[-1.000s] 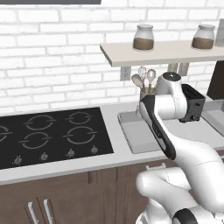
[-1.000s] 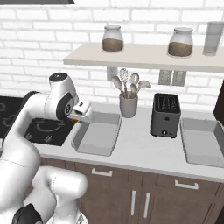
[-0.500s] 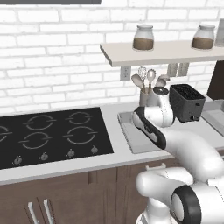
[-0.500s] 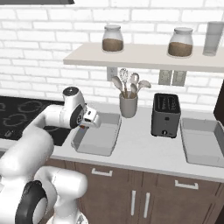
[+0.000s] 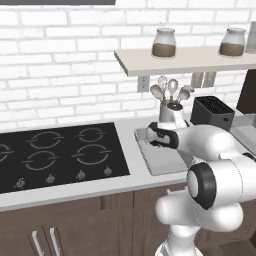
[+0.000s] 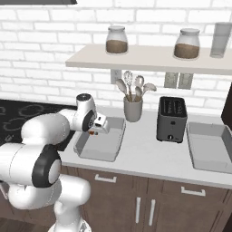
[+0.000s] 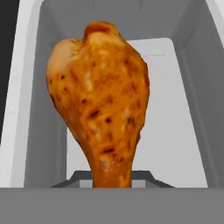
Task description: Place one sweet potato and one chicken drumstick in each tupperware on the nearby counter, to pack two identical lunches.
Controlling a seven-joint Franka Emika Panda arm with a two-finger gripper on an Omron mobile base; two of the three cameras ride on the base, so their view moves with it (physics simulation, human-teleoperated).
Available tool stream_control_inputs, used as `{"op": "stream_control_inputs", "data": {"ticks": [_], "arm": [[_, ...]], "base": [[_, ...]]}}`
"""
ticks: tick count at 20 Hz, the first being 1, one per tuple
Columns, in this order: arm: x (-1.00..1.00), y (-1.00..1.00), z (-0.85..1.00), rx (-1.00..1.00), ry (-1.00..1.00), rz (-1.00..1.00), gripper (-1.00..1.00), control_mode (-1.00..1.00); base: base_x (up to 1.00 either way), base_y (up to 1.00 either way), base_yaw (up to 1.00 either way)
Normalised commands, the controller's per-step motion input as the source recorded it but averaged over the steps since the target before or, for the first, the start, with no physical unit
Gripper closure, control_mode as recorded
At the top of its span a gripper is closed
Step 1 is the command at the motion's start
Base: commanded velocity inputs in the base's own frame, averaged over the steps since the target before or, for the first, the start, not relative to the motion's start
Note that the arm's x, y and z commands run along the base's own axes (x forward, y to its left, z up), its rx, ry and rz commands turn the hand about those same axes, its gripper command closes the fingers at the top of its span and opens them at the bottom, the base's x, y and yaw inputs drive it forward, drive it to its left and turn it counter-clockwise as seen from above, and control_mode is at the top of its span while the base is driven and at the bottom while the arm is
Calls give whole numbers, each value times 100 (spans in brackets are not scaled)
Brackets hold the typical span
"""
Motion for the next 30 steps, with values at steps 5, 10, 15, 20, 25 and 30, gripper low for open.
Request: {"op": "stream_control_inputs", "data": {"ticks": [5, 10, 15, 20, 25, 30], "arm": [[44, 0, -44, 0, 0, 6, 100, -100], [33, 5, -44, 0, 0, 6, 100, -100], [13, 3, -33, 0, 3, 3, 100, -100], [12, 5, -33, 0, 3, 0, 100, -100], [1, 8, -39, 0, 0, 0, -100, -100], [0, 11, -21, 0, -1, 0, -100, -100]], "base": [[0, 0, 0], [0, 0, 0], [0, 0, 0], [0, 0, 0], [0, 0, 0], [0, 0, 0]]}}
